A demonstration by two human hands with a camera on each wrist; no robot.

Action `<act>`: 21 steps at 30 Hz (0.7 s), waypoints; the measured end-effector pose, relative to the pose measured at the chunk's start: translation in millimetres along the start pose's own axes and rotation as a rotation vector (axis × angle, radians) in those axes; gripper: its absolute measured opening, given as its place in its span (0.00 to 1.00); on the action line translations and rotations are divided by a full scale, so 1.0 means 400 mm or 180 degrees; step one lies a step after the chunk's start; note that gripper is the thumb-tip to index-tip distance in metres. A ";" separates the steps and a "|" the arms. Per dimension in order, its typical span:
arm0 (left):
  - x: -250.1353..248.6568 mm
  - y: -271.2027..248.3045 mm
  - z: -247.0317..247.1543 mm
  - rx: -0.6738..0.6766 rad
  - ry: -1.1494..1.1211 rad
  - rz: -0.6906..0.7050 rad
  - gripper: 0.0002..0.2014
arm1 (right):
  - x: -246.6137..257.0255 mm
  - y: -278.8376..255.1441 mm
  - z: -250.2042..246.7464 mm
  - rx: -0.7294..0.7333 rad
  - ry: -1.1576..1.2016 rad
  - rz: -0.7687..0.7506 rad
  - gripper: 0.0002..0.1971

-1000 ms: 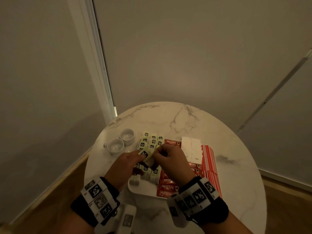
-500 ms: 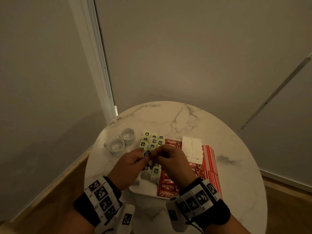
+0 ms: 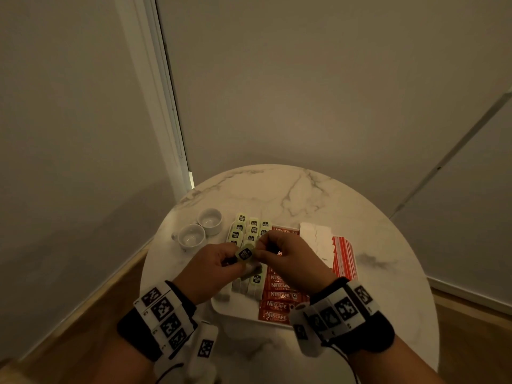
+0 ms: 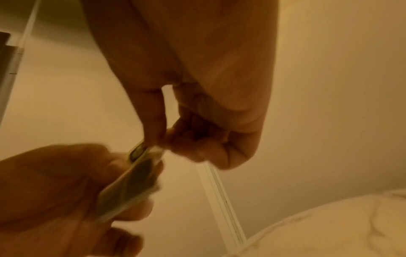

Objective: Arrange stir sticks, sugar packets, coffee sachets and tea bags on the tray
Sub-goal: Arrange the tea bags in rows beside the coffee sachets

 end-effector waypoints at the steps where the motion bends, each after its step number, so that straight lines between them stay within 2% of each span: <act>1: 0.000 -0.001 -0.004 0.0060 -0.0046 -0.0019 0.06 | 0.002 0.003 -0.010 0.0056 -0.0228 -0.0025 0.06; 4: 0.003 0.000 -0.005 0.0166 -0.0038 -0.0109 0.19 | 0.010 0.011 -0.027 0.0236 -0.0558 -0.0015 0.06; 10: 0.001 -0.001 -0.001 0.0000 0.0137 -0.0207 0.15 | 0.015 0.018 -0.028 0.0243 -0.0804 0.0027 0.06; 15: 0.007 0.001 0.012 -0.0251 0.0718 0.0072 0.10 | -0.002 0.020 0.006 -0.0270 -0.0459 0.0134 0.05; 21: 0.018 0.009 0.026 -0.0698 0.0791 0.0015 0.05 | -0.023 0.018 0.049 -0.0826 -0.0014 0.0308 0.05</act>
Point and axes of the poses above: each hand's wrist, its own y-axis towards the middle knuckle, its own z-axis out of the palm, x = y × z, the point moved 1 cm from there along y, towards the middle knuckle, and after that the axes turned 11 degrees about z, right-handed, at the moved point
